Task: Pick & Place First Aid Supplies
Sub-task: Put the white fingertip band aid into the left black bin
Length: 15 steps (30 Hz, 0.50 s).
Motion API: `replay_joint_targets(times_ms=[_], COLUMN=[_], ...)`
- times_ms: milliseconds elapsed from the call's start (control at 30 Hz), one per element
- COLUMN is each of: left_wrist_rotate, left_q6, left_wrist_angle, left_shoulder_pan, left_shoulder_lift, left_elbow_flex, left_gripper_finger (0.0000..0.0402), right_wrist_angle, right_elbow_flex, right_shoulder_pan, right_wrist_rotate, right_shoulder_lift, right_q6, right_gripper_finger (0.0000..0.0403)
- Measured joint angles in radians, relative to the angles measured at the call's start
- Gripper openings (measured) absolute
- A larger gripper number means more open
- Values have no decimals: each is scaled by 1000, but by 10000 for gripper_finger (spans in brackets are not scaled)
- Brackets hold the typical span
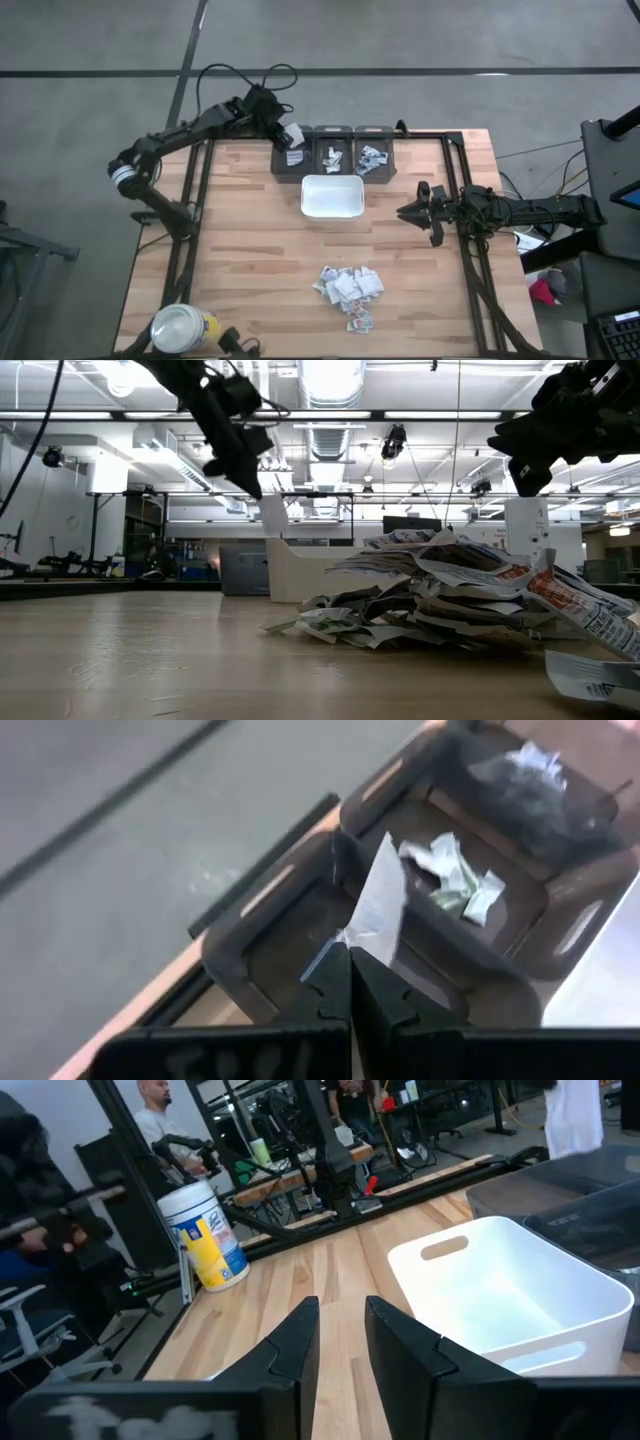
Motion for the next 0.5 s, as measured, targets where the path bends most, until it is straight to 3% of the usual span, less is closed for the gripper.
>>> replay_joint_targets(times_ms=[500], left_wrist_rotate=[152], left_q6=[18], left_wrist_angle=[-1], left_shoulder_pan=[88], left_shoulder_lift=[217], left_elbow_flex=[0], left_gripper_finger=[0], right_wrist_angle=[0], right_elbow_flex=[0], right_shoulder_pan=[0], right_wrist_rotate=[0], right_shoulder_lift=[0], right_q6=[0], right_gripper_finger=[68])
